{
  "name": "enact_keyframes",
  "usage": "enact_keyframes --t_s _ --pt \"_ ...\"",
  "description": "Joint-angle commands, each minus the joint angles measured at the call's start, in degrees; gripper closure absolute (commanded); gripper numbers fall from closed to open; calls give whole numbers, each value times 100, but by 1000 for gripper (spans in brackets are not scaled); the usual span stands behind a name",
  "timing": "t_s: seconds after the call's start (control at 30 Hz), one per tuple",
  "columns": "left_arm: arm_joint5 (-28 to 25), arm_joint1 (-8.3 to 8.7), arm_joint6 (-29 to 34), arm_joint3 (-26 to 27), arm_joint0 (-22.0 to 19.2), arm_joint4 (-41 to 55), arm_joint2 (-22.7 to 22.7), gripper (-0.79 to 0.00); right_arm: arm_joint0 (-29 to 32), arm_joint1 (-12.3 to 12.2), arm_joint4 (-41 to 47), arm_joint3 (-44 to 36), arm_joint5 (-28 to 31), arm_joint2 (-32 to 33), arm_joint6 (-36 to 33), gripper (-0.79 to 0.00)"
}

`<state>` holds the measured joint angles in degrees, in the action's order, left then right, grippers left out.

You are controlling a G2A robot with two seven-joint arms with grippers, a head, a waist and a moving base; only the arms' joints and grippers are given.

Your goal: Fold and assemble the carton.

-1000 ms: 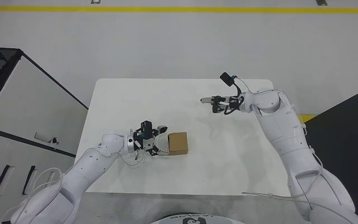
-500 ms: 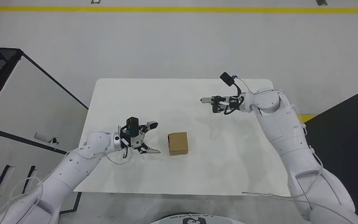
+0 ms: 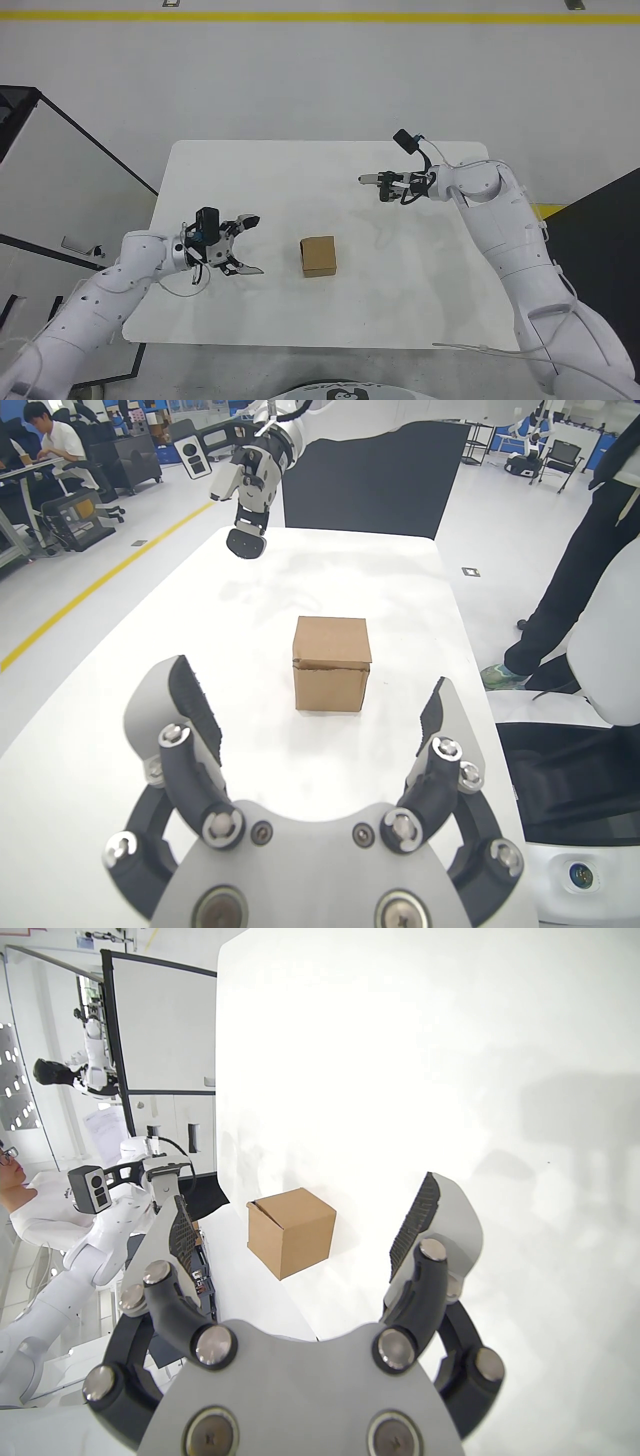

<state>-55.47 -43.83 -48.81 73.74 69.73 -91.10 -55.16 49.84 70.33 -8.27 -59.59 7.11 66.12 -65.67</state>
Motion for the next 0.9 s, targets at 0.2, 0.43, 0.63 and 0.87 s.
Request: enact_keyframes --t_s 0.2,0.43,0.63,0.87 --pt "33 120 -33 81 127 23 -177 -784 0 0 0 0 0 0 0 -784" --pt "32 117 -32 79 125 23 -173 -784 0 0 0 0 0 0 0 -784" --pt "32 117 -32 79 125 23 -173 -784 0 0 0 0 0 0 0 -785" --pt "32 117 -32 79 125 23 -173 -784 0 0 0 0 0 0 0 -785"
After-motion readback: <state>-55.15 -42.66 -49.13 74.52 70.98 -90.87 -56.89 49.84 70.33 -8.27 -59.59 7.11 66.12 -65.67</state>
